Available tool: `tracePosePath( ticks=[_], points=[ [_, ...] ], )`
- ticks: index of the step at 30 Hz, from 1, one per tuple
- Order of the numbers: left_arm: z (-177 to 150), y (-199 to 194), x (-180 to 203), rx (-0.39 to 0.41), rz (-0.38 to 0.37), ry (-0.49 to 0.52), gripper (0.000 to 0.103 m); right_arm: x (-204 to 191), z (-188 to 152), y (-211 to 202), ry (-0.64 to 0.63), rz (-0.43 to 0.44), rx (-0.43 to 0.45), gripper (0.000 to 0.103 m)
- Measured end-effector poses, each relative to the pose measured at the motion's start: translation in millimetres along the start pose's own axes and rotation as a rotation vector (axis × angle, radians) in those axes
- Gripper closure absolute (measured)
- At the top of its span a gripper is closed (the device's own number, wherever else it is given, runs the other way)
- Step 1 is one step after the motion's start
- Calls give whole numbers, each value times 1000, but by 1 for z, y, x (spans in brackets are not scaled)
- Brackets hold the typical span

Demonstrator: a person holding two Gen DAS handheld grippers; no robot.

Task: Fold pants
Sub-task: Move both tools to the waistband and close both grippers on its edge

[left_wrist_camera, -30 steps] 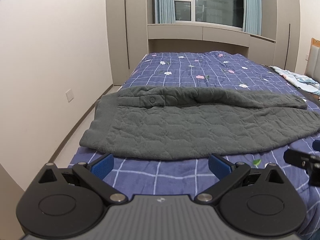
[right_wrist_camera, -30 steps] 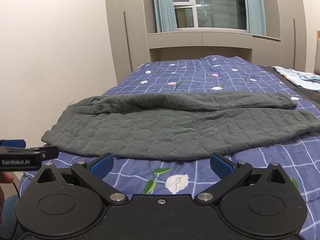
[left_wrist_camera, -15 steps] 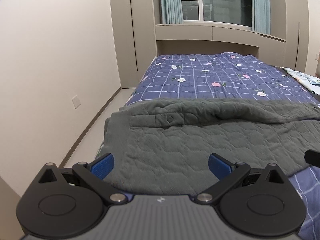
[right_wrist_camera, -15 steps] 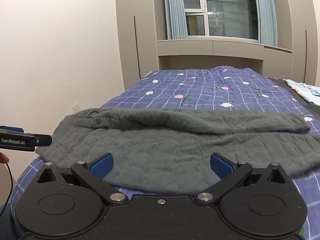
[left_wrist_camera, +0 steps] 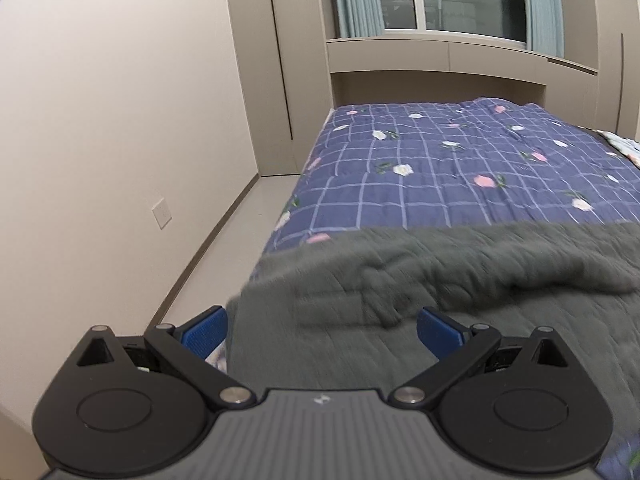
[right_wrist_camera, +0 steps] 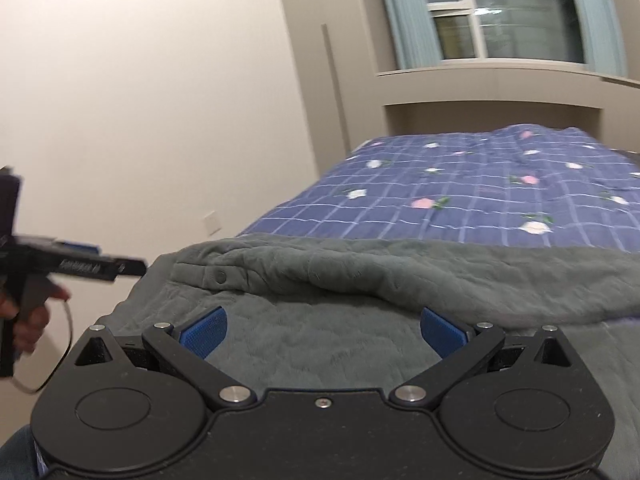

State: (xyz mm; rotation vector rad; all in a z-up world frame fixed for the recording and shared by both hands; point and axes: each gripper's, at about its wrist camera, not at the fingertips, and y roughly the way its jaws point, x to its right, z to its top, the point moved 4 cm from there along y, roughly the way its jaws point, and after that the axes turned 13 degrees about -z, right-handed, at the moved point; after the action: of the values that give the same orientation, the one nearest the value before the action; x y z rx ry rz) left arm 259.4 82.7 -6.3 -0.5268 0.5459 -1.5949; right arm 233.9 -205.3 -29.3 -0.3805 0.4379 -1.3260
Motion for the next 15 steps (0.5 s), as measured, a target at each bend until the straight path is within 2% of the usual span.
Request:
tracePosePath(
  ticks=[7, 10, 12, 15],
  points=[
    [37, 52, -27, -1, 29, 56, 0, 26, 34, 52, -103, 88, -15, 0],
    [49, 75, -34, 11, 44, 103, 0, 36, 49, 76, -177, 67, -16, 0],
    [55, 94, -38, 1, 19, 124, 0, 43, 58, 96, -236, 49, -22, 0],
    [65, 118, -44, -12, -60, 161, 0, 54, 67, 131, -301, 54, -65, 0]
  ],
)
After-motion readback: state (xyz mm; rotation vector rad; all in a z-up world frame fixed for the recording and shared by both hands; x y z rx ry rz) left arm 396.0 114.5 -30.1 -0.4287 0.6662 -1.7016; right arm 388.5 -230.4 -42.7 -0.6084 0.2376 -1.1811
